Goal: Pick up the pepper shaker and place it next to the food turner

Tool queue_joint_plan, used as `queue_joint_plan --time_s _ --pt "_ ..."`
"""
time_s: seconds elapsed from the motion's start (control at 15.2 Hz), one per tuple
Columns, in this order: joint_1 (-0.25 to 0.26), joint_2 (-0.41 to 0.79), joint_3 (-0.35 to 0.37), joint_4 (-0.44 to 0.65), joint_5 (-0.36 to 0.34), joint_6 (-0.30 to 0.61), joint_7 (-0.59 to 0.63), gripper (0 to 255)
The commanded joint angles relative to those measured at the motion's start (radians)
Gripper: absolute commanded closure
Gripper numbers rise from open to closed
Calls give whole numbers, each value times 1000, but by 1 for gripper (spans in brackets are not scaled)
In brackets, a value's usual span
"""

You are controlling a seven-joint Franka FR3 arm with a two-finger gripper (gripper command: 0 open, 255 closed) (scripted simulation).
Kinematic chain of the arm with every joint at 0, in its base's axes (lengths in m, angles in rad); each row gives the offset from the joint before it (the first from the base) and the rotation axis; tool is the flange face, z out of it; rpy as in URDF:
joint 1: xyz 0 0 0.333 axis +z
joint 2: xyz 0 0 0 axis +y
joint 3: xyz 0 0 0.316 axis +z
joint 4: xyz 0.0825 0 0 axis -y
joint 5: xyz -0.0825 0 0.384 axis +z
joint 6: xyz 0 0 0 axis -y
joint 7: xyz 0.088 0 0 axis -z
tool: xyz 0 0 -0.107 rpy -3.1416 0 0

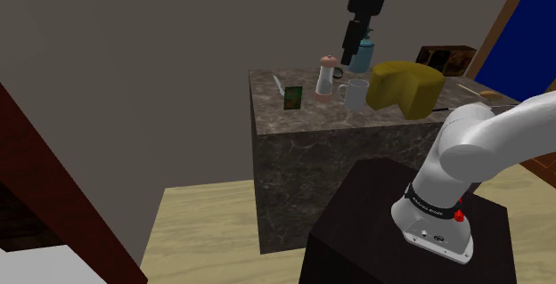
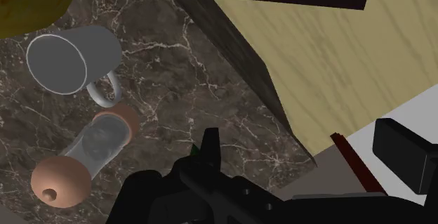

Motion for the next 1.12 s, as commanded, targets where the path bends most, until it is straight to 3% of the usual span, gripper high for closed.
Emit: queue_joint_plan --time_s 0.0,0.59,1.06 --pt "0 0 0 0 0 0 0 0" --pt "-44 232 -194 109 -18 107 -181 0" --pt "-62 461 -333 262 33 150 -333 0"
